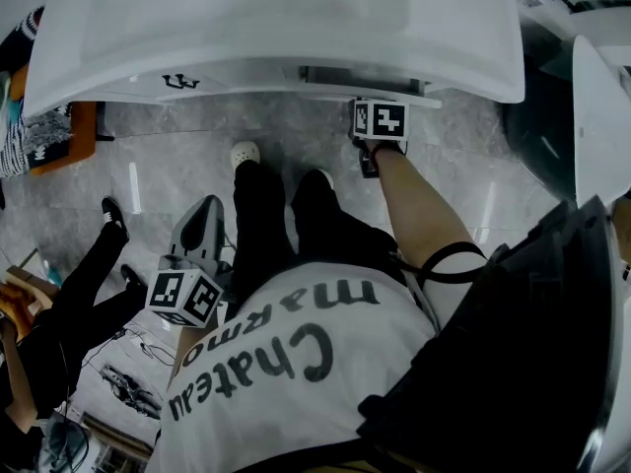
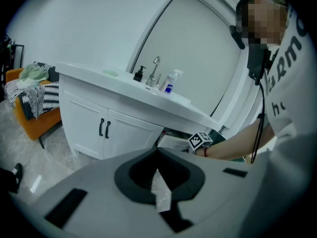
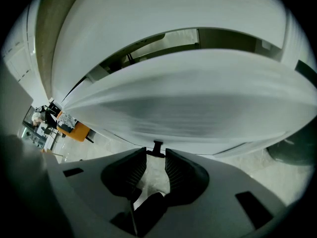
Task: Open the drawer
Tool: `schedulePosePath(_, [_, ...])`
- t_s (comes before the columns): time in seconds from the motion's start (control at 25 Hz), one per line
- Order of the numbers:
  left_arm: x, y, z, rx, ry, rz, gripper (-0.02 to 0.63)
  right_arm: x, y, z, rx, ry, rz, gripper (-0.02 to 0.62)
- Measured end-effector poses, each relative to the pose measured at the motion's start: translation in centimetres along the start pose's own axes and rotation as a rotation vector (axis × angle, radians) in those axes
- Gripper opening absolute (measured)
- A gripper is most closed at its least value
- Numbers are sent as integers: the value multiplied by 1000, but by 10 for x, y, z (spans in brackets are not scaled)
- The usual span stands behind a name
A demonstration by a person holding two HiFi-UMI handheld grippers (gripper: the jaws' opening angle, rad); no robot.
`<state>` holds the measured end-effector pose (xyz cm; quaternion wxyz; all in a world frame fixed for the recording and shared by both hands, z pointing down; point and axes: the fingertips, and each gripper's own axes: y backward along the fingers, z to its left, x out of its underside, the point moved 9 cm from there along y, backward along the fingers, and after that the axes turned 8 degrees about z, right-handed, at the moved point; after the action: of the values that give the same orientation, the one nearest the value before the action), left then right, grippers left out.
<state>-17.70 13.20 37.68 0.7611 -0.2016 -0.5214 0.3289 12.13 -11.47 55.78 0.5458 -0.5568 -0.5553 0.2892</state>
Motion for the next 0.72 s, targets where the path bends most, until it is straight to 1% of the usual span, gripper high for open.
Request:
schedulePosePath(0.2, [2, 4, -7, 18, 9, 35, 8, 27, 4, 6, -14, 31, 54, 124])
schedulePosePath(0.32, [2, 6, -4, 26, 12, 47, 8, 42, 5, 10, -10, 26, 57, 124])
schedulePosePath(0.52, [2, 12, -4, 49, -2, 61, 8, 45, 7, 9, 0, 15, 53, 124])
schedulePosePath(0.72, [6, 28, 7, 49, -6, 77, 8, 44, 7, 9, -6, 22, 46, 124])
